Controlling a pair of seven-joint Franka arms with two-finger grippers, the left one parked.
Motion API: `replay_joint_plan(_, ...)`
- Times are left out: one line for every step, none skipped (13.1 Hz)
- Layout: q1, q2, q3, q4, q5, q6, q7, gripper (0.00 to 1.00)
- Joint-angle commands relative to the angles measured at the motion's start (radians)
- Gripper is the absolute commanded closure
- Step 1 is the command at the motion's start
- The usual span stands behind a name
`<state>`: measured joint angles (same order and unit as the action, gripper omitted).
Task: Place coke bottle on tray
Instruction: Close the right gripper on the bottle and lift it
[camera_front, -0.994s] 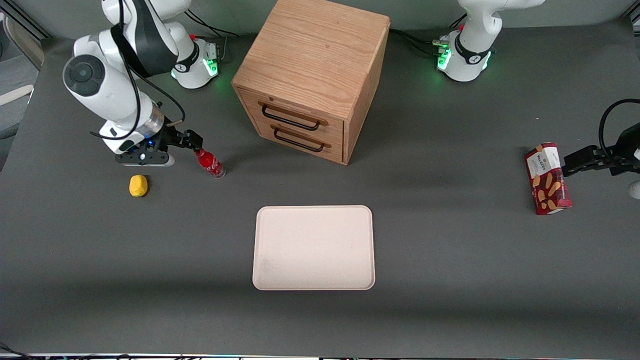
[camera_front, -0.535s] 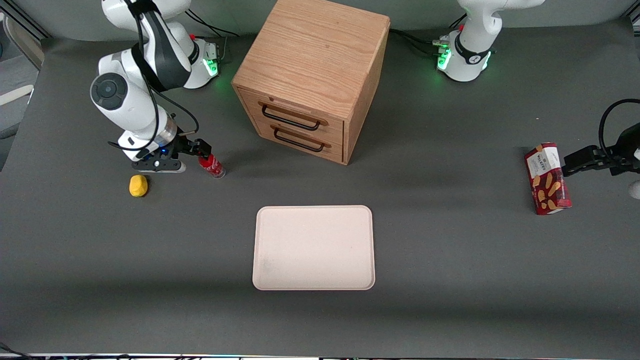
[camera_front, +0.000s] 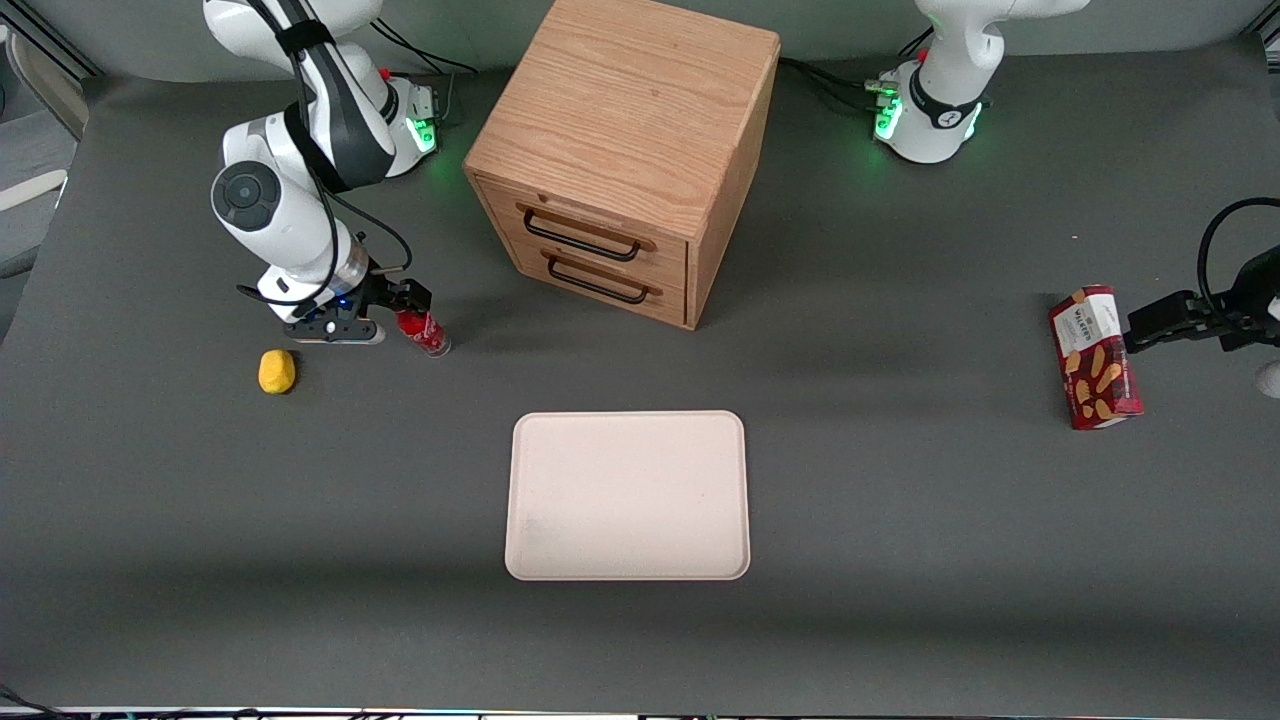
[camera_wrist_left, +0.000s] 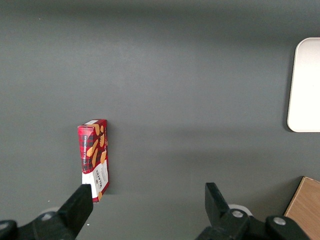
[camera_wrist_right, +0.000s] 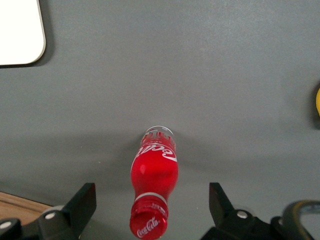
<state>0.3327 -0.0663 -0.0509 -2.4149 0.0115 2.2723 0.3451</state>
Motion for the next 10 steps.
replay_joint_plan(0.015,-0.030,-0.003,-0.021,-0.004,0.006,0.057,0.01)
replay_joint_plan(0.015,-0.030,-0.003,-0.021,-0.004,0.006,0.063,0.14)
replay_joint_plan(0.015,-0.027,-0.003,-0.020,-0.004,0.006,0.064,0.32)
replay_joint_plan(0.015,-0.026,-0.003,-0.019,-0.004,0.006,0.064,0.50)
replay_joint_plan(0.014,-0.026,-0.003,-0.018,-0.004,0.000,0.064,0.67)
replay_joint_plan(0.014,-0.026,-0.003,-0.015,-0.002,-0.011,0.064,0.84)
replay_joint_plan(0.014,-0.026,-0.003,-0.013,-0.004,-0.016,0.063,0.99)
replay_joint_plan(0.014,-0.026,-0.001,-0.010,-0.004,-0.017,0.061,1.00)
replay_joint_plan(0.012,-0.026,-0.003,-0.007,-0.004,-0.017,0.057,1.00)
replay_joint_plan(0.012,-0.027,-0.003,-0.007,-0.004,-0.029,0.055,1.00)
